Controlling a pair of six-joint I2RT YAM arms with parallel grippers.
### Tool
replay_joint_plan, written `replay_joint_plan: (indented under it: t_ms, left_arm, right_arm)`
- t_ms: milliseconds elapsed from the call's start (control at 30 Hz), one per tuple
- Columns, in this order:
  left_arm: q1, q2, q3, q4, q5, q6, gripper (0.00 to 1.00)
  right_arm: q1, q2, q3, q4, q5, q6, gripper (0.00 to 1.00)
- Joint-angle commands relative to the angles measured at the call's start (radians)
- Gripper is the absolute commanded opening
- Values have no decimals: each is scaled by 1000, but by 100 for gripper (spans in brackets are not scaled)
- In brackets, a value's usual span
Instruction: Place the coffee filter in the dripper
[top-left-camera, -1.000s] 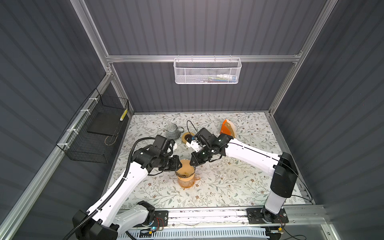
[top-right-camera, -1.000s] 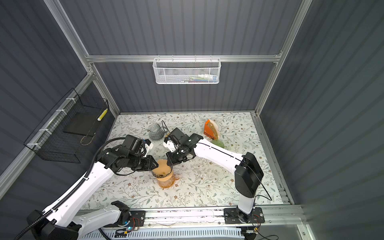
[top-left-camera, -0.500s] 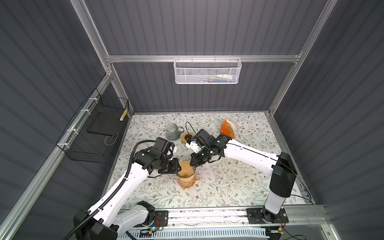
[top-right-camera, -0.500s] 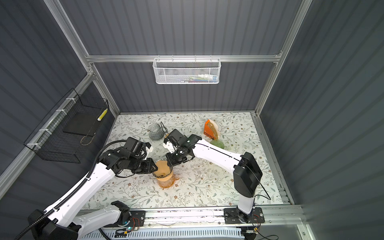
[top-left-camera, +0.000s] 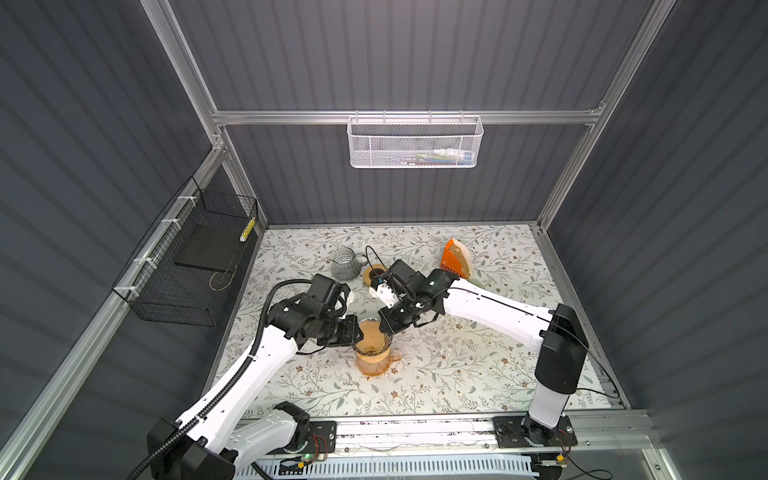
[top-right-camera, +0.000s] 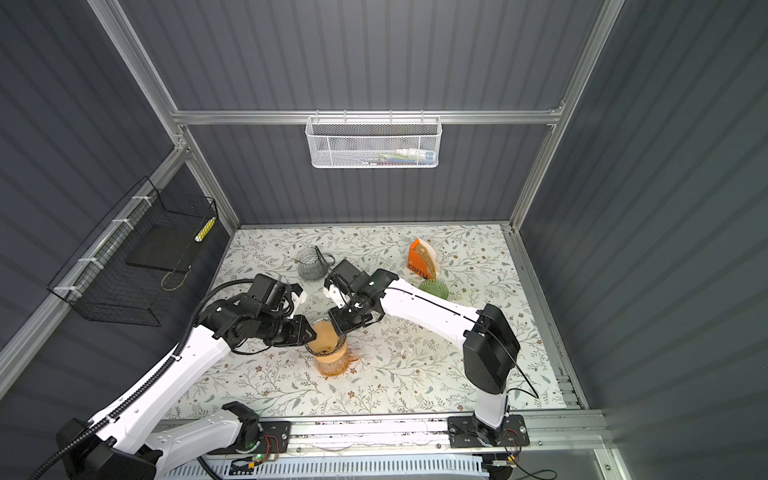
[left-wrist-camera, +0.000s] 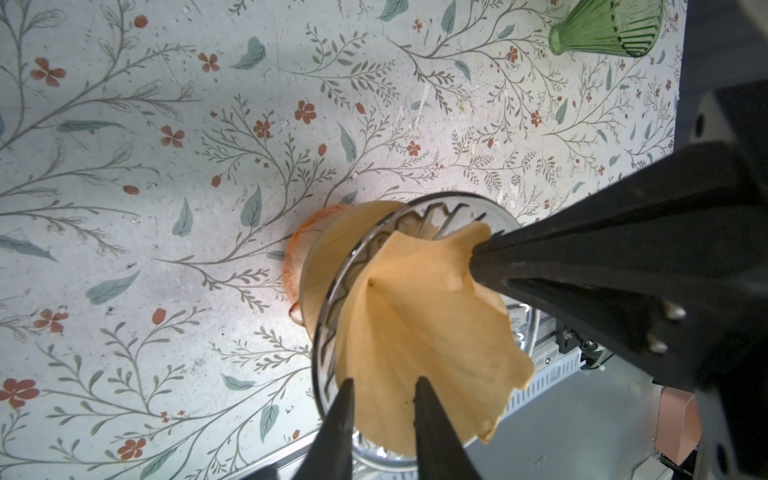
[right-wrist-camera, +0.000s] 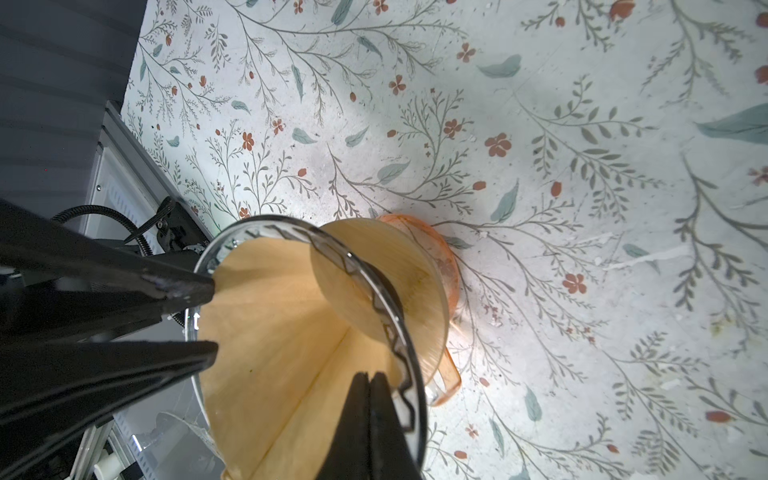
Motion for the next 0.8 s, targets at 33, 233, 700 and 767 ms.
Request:
replay_joint_plan:
  t_ms: [33,233,700,767]
  left_arm:
    - [-5,-14,-2,-12,-8,7,27]
    - [-5,-9,4,-13,-13,12,27]
    - [-5,-5,11,-11,-14,11,27]
    - [-4,-2,12,-11,-13,11,27]
  right_arm:
    - [2,-2,33,-30,29,-15,10]
    - [3,-18,47,-33,39,-15,17]
    - [33,-57,75,-60,137,-37,29]
    - [39,-52,83,-70,141,-41,29]
